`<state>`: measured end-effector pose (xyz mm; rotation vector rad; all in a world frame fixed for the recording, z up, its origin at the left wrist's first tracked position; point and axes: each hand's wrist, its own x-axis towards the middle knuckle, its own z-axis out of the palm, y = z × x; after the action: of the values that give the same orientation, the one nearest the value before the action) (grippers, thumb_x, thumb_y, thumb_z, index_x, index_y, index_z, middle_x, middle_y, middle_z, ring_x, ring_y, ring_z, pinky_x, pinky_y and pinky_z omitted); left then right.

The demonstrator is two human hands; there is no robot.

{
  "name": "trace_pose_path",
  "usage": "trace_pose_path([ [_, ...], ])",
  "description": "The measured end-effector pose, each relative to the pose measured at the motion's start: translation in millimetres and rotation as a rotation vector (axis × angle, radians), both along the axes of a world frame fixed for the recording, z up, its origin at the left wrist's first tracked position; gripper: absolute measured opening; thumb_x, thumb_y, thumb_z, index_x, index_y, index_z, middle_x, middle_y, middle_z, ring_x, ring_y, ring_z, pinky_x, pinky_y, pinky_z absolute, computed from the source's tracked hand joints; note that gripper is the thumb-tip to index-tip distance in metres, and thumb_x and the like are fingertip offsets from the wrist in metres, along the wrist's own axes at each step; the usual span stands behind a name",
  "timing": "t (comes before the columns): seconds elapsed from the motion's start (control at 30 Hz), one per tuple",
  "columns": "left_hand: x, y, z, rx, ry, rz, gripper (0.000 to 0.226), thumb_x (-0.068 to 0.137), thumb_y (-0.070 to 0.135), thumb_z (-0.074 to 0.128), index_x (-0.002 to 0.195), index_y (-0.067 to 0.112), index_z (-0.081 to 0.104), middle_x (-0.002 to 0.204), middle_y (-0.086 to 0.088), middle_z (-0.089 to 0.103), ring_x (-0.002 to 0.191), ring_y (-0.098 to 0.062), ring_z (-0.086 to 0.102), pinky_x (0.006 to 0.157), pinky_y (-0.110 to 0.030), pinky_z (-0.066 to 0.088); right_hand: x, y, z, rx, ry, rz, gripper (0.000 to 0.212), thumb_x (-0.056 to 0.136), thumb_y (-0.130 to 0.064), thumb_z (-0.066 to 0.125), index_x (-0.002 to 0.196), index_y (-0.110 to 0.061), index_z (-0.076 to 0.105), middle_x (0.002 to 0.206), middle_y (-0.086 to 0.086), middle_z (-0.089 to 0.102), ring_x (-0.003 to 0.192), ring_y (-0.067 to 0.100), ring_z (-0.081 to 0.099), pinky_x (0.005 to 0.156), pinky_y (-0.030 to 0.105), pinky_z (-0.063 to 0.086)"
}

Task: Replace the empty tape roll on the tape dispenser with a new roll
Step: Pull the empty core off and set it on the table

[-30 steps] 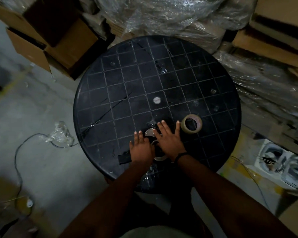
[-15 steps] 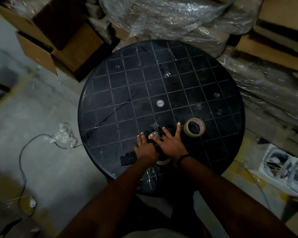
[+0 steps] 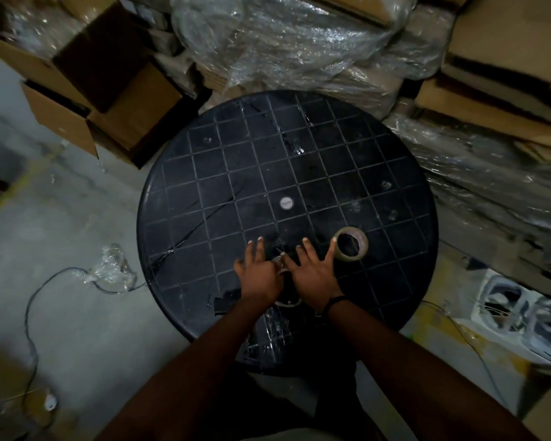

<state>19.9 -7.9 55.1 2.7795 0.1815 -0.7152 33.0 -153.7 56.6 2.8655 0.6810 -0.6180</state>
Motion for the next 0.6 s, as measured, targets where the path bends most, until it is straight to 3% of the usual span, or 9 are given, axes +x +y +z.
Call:
trace_pose_path([
  [0.13, 13.4, 7.9, 8.5, -0.052, -0.137, 0.026, 0.037, 0.095, 0.051, 0.057, 0.126, 0.034, 0.069, 0.17, -0.006, 0.008, 0.154, -0.032, 0.005, 0.114, -0.056, 0.02, 17.7, -6.5, 7.7, 0.092, -0.039, -0.149, 0.05, 0.099, -0.046, 0.035, 0.143, -0.03, 0.051, 0.147, 0.011, 0.052, 0.15, 0.032, 0.028, 0.104, 0.083, -0.003],
  [0.27, 45.0, 3.8, 13.4, -0.127, -0.259, 0.017, 0.028, 0.097, 0.04, 0.055, 0.114, 0.027, 0.074, 0.17, -0.008, 0.011, 0.154, -0.03, 0.01, 0.113, -0.052, 0.024, 45.1, -4.1, 17.9, 0.201, -0.095, -0.266, 0.039, 0.099, -0.041, 0.041, 0.132, -0.031, 0.06, 0.142, 0.001, 0.056, 0.147, 0.026, 0.032, 0.11, 0.079, 0.001],
  [0.37, 66.6, -1.3, 17.3, -0.237, -0.39, 0.039, 0.034, 0.096, 0.029, 0.057, 0.128, 0.025, 0.069, 0.166, -0.011, 0.025, 0.15, -0.033, 0.024, 0.114, -0.051, 0.032, 59.9, 0.4, 31.0, 0.341, -0.119, -0.439, 0.039, 0.103, -0.04, 0.039, 0.138, -0.031, 0.055, 0.139, -0.002, 0.058, 0.14, 0.024, 0.038, 0.116, 0.068, 0.014],
  [0.43, 76.4, -3.7, 25.4, -0.415, -0.466, 0.139, 0.04, 0.094, 0.024, 0.062, 0.134, 0.023, 0.066, 0.158, -0.013, 0.04, 0.142, -0.031, 0.042, 0.113, -0.047, 0.041, 63.0, 1.5, 38.4, 0.458, -0.183, -0.548, 0.042, 0.102, -0.042, 0.041, 0.141, -0.031, 0.052, 0.132, 0.002, 0.064, 0.128, 0.027, 0.051, 0.112, 0.06, 0.031],
  [0.5, 78.4, -6.2, 44.5, -0.708, -0.435, 0.334, 0.044, 0.09, 0.025, 0.07, 0.134, 0.022, 0.065, 0.141, -0.003, 0.061, 0.125, -0.018, 0.061, 0.105, -0.042, 0.051, 61.0, -0.3, 49.2, 0.682, -0.231, -0.679, 0.043, 0.102, -0.044, 0.044, 0.143, -0.032, 0.052, 0.126, 0.006, 0.065, 0.114, 0.028, 0.06, 0.099, 0.047, 0.047],
  [0.6, 69.8, -5.5, 83.5, -1.01, -0.299, 0.453, 0.058, 0.076, 0.023, 0.089, 0.13, 0.024, 0.066, 0.12, 0.006, 0.073, 0.107, -0.012, 0.071, 0.095, -0.034, 0.058, 54.7, -5.1, 75.4, 0.96, -0.233, -0.864, 0.042, 0.101, -0.039, 0.051, 0.143, -0.032, 0.054, 0.127, 0.004, 0.055, 0.108, 0.02, 0.059, 0.094, 0.033, 0.048],
])
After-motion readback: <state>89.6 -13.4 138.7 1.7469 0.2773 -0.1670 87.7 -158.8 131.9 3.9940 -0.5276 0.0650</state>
